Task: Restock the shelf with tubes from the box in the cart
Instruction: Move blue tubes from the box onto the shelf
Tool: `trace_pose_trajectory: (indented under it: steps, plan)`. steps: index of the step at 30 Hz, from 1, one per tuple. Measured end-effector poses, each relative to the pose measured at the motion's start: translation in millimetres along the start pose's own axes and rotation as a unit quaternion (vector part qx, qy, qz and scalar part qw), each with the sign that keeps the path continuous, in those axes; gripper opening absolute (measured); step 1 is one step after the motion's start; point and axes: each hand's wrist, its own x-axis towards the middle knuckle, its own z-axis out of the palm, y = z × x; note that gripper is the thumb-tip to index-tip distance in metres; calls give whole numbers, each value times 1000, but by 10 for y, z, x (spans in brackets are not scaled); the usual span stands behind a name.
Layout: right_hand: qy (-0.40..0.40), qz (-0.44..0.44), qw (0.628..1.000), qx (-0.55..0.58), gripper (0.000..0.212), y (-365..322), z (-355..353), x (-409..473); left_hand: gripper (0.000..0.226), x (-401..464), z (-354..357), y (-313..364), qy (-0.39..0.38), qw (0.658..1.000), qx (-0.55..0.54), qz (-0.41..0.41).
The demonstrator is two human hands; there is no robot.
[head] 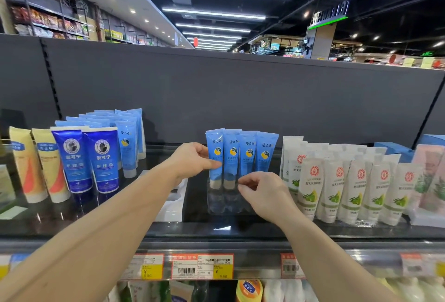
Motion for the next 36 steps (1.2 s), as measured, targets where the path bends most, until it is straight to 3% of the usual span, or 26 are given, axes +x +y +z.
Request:
trace_pose_trajectory:
  steps: [8, 16, 22, 28, 36]
  plan:
    - [15, -7, 1000, -13, 25, -73, 66, 9, 31, -16, -48, 43, -13, 1000, -3, 15]
    - [50, 12, 998, -25, 25, -308, 134, -88, 55, -38, -256, -27, -40, 999, 20, 28]
    - [84, 57, 994, -35, 31, -558, 295, -246, 48, -195, -382, -109, -53, 994, 42, 81]
    - [104, 102, 988, -51, 29, -878, 369, -552, 45, -643, -585, -217, -43, 990, 43, 128]
    - [65, 49, 992, -96, 36, -1419, 587, -1178, 47, -1760, -1065, -434, 24, 987, 89, 130]
